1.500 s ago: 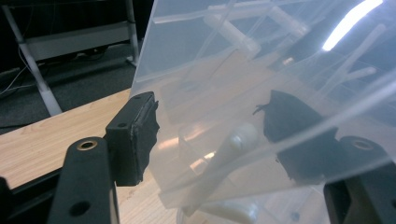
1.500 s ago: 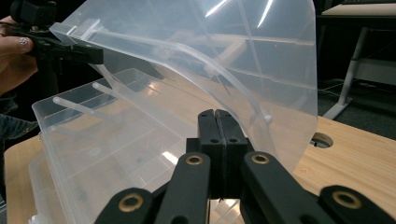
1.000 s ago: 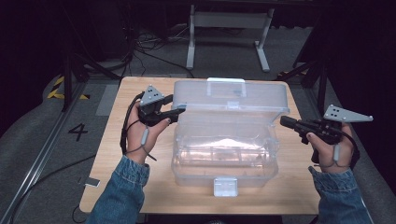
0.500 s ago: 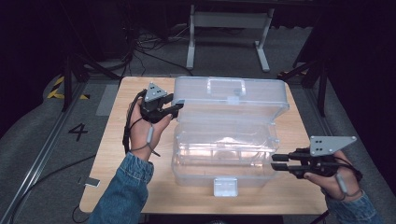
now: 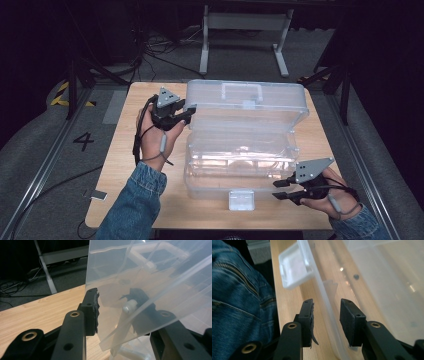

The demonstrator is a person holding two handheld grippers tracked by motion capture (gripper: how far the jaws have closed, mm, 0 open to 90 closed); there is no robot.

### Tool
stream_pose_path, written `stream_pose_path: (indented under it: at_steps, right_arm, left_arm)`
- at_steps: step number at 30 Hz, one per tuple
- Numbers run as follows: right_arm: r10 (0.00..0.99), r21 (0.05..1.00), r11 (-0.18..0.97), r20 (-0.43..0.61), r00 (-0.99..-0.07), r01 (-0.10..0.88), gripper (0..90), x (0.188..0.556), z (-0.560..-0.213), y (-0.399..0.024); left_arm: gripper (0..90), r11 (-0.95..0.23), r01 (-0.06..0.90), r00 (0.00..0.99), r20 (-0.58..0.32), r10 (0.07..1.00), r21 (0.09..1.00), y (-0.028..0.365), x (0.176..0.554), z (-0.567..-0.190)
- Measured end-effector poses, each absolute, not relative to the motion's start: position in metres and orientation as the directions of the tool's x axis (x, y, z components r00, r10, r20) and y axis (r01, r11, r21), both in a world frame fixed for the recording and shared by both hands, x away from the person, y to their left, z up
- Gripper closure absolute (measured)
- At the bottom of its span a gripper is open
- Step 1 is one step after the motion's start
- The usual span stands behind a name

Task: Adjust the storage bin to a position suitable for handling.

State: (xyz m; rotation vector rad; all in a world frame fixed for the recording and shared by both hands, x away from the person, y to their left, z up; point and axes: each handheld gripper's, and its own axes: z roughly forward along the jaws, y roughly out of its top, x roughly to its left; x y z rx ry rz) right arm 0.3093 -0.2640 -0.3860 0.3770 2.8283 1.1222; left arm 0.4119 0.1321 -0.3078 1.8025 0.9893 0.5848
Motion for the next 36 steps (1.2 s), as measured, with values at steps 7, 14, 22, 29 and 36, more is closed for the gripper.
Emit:
stream_pose_path:
  at_steps: [7, 14, 22, 29, 36]
  right_arm:
    - [0.258, 0.605, 0.776, -0.049, -0.965, 0.177, 80.2, 0.311, -0.399, -0.257]
    - [0.248, 0.595, 0.788, -0.071, -0.966, 0.159, 80.9, 0.309, -0.399, -0.255]
    - [0.251, 0.599, 0.785, -0.076, -0.965, 0.157, 80.8, 0.309, -0.4, -0.256]
    - [0.249, 0.602, 0.783, -0.076, -0.966, 0.155, 80.9, 0.309, -0.401, -0.256]
    - [0.249, 0.603, 0.783, -0.075, -0.965, 0.155, 80.8, 0.309, -0.401, -0.256]
  left_arm:
    - [62.2, -0.186, 0.38, 0.539, -0.053, 0.841, 0.906, 0.131, 0.412, -0.307]
    - [62.1, -0.195, 0.381, 0.529, -0.041, 0.847, 0.904, 0.128, 0.416, -0.304]
    - [58.8, -0.158, 0.322, 0.525, -0.037, 0.85, 0.933, 0.127, 0.417, -0.292]
    - [69.8, -0.158, 0.309, 0.496, -0.016, 0.868, 0.938, 0.127, 0.418, -0.287]
    - [72.7, -0.159, 0.334, 0.472, -0.019, 0.882, 0.929, 0.124, 0.425, -0.284]
